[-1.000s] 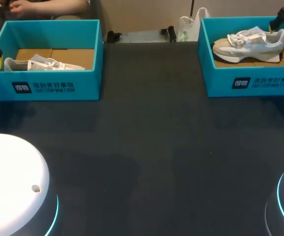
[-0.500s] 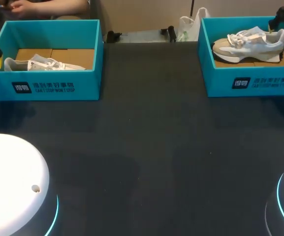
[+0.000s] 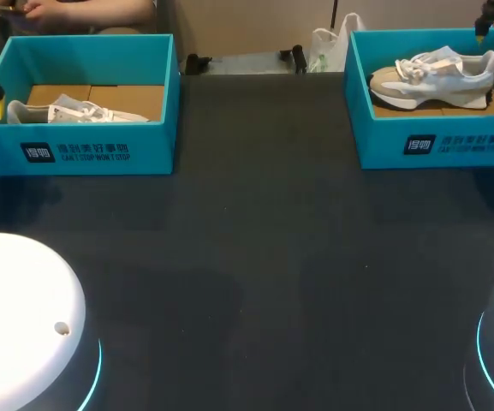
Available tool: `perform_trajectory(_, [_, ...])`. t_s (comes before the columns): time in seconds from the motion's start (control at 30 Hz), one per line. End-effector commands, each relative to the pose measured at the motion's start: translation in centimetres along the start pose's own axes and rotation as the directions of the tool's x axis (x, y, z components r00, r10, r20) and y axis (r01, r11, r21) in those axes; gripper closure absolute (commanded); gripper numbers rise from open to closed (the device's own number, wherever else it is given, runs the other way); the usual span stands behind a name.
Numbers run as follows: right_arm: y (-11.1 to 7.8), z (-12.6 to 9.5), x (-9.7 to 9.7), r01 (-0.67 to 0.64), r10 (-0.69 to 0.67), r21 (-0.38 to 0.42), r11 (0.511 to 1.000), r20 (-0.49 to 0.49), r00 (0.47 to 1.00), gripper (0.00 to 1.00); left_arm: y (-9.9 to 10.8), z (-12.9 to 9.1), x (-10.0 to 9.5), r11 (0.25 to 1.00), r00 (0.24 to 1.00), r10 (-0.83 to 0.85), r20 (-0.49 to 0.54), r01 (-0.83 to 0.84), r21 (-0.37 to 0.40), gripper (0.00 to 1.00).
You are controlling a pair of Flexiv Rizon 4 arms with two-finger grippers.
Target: Take the shoe out of the shoebox, open the shoe tongue, remove and reinsert the insole, then place the shoe into the shoebox
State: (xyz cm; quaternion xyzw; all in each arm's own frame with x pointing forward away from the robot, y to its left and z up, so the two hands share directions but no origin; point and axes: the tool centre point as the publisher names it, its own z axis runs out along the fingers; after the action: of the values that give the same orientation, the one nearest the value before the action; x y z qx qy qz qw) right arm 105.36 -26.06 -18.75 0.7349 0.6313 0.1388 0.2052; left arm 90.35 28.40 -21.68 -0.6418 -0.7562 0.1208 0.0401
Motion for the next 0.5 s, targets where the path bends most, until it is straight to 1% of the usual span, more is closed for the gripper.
perform_trajectory(0.03, [2.5,1.9,0.3,-0.004,0.002,0.06,0.998,0.033,0.999,0.0,-0.1,0.0,0.0,1.0,1.0,-0.001,-0.003,0.001,-0.002,0.0])
perform_trajectory(0.17, [3.6,2.8,-0.1,-0.011,0.008,0.096,0.995,0.025,1.0,0.0,-0.1,0.0,0.0,1.0,1.0,-0.001,-0.003,0.001,-0.002,0.0])
perform_trajectory(0.27, [4.1,3.5,-0.5,-0.013,0.01,0.142,0.99,0.024,1.0,0.0,-0.1,0.0,0.0,1.0,1.0,-0.001,-0.003,0.001,-0.002,0.0])
perform_trajectory(0.37, [4.5,4.2,-0.7,-0.003,0.001,0.197,0.98,0.009,1.0,0.0,-0.1,0.0,0.0,1.0,1.0,-0.001,-0.003,0.001,-0.002,0.0])
perform_trajectory(0.43, [4.6,4.8,-1.0,0.004,-0.011,0.229,0.973,0.026,1.0,0.0,-0.1,0.0,0.0,1.0,1.0,-0.001,-0.003,0.001,-0.002,0.0])
perform_trajectory(0.5, [4.6,5.3,-1.2,0.008,-0.013,0.255,0.967,0.02,1.0,0.0,-0.1,0.0,0.0,1.0,1.0,-0.001,-0.003,0.001,-0.002,0.0])
